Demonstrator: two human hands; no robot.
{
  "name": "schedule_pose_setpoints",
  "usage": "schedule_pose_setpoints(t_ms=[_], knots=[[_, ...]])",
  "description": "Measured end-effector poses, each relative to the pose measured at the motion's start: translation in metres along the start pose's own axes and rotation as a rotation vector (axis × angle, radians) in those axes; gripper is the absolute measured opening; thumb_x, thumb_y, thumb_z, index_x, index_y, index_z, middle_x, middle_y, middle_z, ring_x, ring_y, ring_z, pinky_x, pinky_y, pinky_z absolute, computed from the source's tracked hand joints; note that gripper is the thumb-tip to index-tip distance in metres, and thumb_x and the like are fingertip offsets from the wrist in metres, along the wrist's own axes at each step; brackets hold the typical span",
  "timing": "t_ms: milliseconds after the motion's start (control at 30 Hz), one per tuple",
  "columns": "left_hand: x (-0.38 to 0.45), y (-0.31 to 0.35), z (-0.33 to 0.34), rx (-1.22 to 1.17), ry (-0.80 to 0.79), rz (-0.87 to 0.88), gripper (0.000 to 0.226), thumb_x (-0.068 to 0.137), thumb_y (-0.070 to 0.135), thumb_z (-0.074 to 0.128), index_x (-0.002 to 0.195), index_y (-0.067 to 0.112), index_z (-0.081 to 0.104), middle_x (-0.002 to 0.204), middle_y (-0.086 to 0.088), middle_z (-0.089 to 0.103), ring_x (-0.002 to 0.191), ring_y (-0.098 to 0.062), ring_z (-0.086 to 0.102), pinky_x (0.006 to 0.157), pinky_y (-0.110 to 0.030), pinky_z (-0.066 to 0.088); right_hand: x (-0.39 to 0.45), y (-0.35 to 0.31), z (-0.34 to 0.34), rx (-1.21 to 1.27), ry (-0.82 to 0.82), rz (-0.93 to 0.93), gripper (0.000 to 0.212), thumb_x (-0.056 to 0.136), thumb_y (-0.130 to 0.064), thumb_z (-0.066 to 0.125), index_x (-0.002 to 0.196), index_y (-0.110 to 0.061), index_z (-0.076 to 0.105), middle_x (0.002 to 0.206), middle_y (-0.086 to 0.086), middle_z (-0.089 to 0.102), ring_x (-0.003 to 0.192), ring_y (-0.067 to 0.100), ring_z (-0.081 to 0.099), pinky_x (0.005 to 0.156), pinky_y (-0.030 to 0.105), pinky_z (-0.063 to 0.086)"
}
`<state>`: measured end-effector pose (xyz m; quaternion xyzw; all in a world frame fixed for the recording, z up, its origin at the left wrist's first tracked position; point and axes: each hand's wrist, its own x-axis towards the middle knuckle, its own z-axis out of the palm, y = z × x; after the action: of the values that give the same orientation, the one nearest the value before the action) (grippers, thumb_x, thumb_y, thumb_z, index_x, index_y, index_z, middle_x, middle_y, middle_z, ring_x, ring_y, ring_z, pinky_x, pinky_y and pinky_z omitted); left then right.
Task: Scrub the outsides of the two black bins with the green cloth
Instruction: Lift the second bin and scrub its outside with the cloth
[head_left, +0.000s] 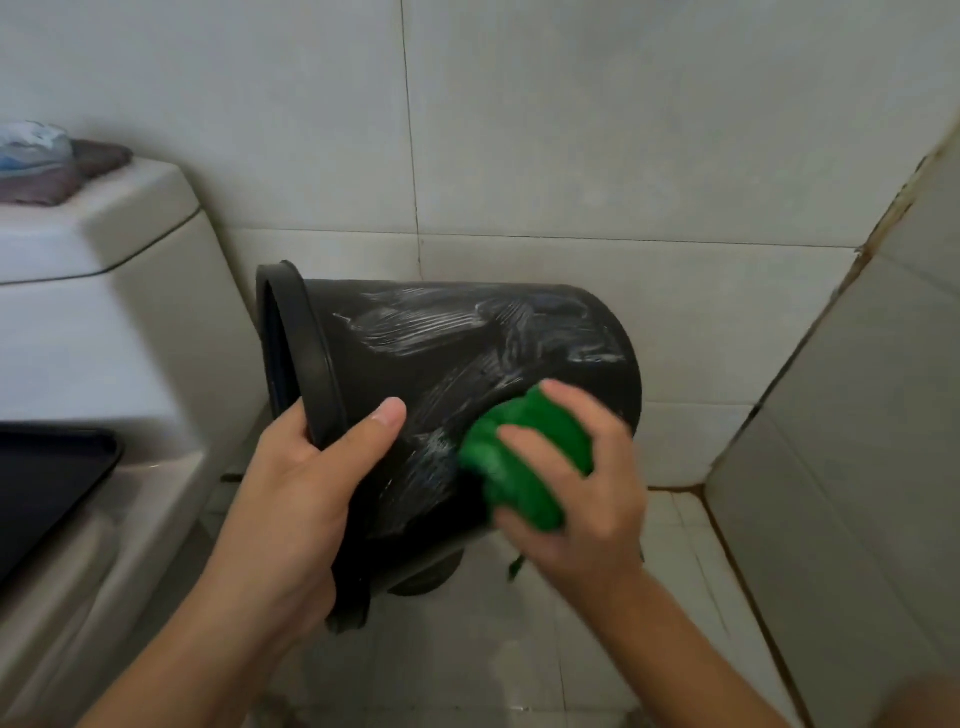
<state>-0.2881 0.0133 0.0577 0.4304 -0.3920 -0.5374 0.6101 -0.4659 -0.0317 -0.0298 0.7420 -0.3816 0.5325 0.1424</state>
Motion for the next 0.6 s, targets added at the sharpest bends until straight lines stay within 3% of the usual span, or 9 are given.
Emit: schedule_pose_setpoints(t_ms=[67, 167, 233, 367, 467, 533, 600], knots=[[-0.003, 0.003, -0.003, 0.019, -0.022, 0.002, 0.030, 0.073, 0.021, 0.061, 0.099, 0.014, 0.075, 0.100, -0.009, 0.078, 0.088, -0.025, 0.076, 0.066, -0.027, 0.060, 0.005, 0.026, -0.006, -0.030, 0.035, 0.290, 0.045, 0.075, -0.033, 0.062, 0.117, -0.018, 0.061, 0.132, 0.010, 0.049, 0.118, 0.026, 0.052, 0.101, 0.027, 0.042], [-0.005, 0.000, -0.007, 0.055, -0.039, -0.002, 0.023, 0.068, 0.015, 0.077, 0.090, 0.023, 0.079, 0.096, -0.006, 0.078, 0.086, -0.023, 0.076, 0.062, -0.024, 0.058, 0.013, 0.047, -0.009, -0.018, 0.082, 0.711, 0.054, 0.074, -0.044, 0.052, 0.117, -0.015, 0.066, 0.131, 0.004, 0.052, 0.112, 0.020, 0.054, 0.093, 0.040, 0.051], [-0.004, -0.002, -0.006, 0.055, -0.058, -0.014, 0.025, 0.073, 0.015, 0.072, 0.097, 0.019, 0.077, 0.098, -0.007, 0.078, 0.088, -0.024, 0.076, 0.064, -0.023, 0.058, 0.011, 0.041, -0.006, -0.037, 0.093, 0.688, 0.051, 0.076, -0.042, 0.054, 0.116, -0.015, 0.066, 0.130, 0.007, 0.053, 0.113, 0.024, 0.055, 0.093, 0.039, 0.048], [0.000, -0.002, -0.001, 0.032, -0.015, -0.007, 0.036, 0.071, 0.018, 0.069, 0.107, 0.012, 0.071, 0.099, -0.006, 0.078, 0.090, -0.022, 0.075, 0.065, -0.023, 0.058, 0.000, -0.002, 0.007, -0.045, 0.043, 0.364, 0.047, 0.077, -0.034, 0.064, 0.122, -0.022, 0.060, 0.127, 0.016, 0.055, 0.114, 0.023, 0.053, 0.097, 0.017, 0.036], [0.002, -0.001, 0.000, 0.008, -0.008, -0.010, 0.036, 0.072, 0.020, 0.063, 0.106, 0.012, 0.071, 0.097, -0.006, 0.078, 0.088, -0.023, 0.076, 0.064, -0.023, 0.058, 0.005, 0.001, 0.003, -0.075, 0.013, 0.188, 0.045, 0.080, -0.037, 0.067, 0.122, -0.022, 0.059, 0.124, 0.017, 0.058, 0.112, 0.024, 0.055, 0.099, 0.014, 0.037], [0.000, -0.001, -0.001, 0.013, -0.016, -0.016, 0.033, 0.070, 0.017, 0.069, 0.103, 0.013, 0.072, 0.097, -0.006, 0.078, 0.088, -0.023, 0.076, 0.065, -0.023, 0.058, 0.010, 0.018, -0.003, -0.117, 0.018, 0.230, 0.042, 0.080, -0.039, 0.066, 0.116, -0.018, 0.064, 0.122, 0.015, 0.060, 0.109, 0.024, 0.058, 0.094, 0.018, 0.041], [-0.004, -0.004, -0.002, 0.024, -0.040, -0.018, 0.029, 0.070, 0.009, 0.075, 0.098, 0.015, 0.076, 0.098, -0.006, 0.078, 0.090, -0.023, 0.076, 0.066, -0.022, 0.058, 0.014, 0.035, -0.010, -0.124, 0.055, 0.421, 0.044, 0.079, -0.043, 0.063, 0.110, -0.013, 0.069, 0.121, 0.010, 0.061, 0.104, 0.021, 0.058, 0.088, 0.027, 0.048]])
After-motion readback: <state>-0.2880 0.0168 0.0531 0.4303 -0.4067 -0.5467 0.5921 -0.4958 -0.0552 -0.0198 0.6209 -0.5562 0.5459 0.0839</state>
